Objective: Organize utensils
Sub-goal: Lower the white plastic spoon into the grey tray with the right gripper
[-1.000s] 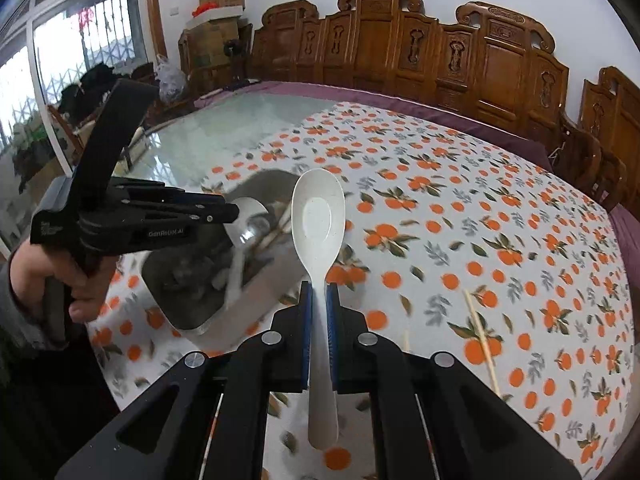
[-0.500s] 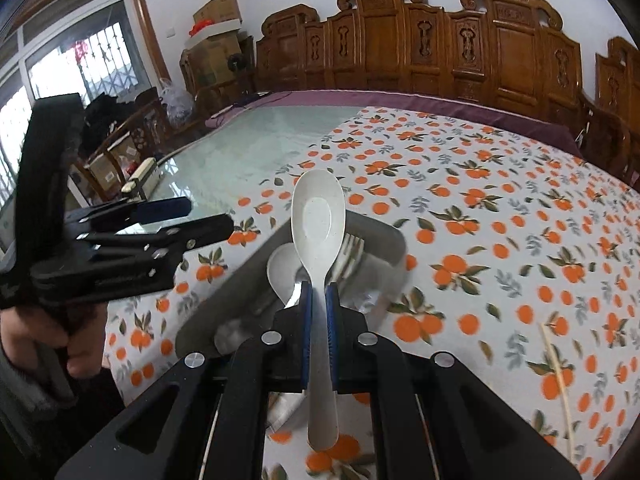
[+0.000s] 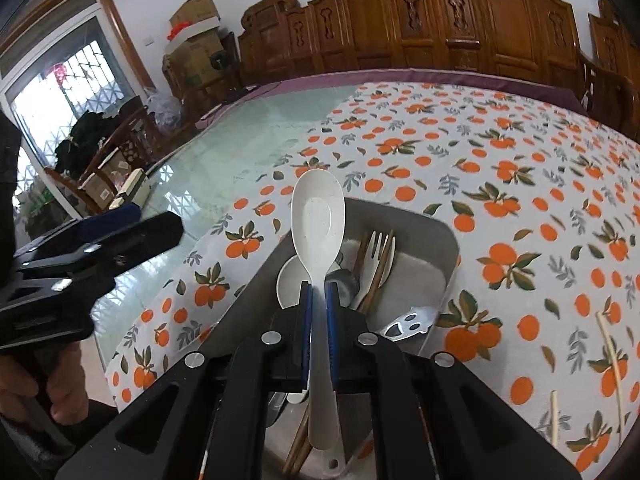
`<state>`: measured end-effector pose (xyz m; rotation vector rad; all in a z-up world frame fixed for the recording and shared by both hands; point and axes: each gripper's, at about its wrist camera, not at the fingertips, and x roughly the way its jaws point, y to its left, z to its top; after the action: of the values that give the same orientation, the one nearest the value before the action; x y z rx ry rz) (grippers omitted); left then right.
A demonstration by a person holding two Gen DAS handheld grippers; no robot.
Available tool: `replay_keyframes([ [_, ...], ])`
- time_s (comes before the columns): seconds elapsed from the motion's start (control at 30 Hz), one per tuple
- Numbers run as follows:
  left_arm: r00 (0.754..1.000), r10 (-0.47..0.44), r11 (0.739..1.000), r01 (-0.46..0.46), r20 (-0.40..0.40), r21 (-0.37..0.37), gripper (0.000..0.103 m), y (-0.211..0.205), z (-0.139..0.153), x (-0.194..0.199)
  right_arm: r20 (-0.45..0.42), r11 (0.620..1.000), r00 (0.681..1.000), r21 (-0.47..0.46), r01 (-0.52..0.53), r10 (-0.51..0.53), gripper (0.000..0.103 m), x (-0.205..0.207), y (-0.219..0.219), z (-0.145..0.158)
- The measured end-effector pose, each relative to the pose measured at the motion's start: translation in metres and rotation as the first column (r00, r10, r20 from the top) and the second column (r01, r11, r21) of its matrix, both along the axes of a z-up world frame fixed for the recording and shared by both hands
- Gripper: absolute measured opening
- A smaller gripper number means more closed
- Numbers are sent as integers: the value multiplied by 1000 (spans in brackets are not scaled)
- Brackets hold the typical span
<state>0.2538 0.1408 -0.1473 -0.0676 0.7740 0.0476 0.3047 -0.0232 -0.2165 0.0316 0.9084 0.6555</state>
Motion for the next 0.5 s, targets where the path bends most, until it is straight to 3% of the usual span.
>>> replay_keyframes([
  [0.5, 1000, 1, 1000, -1, -2, 0, 87, -1, 0, 0, -13, 1000, 1000, -4, -6, 6, 10, -5, 0, -11],
])
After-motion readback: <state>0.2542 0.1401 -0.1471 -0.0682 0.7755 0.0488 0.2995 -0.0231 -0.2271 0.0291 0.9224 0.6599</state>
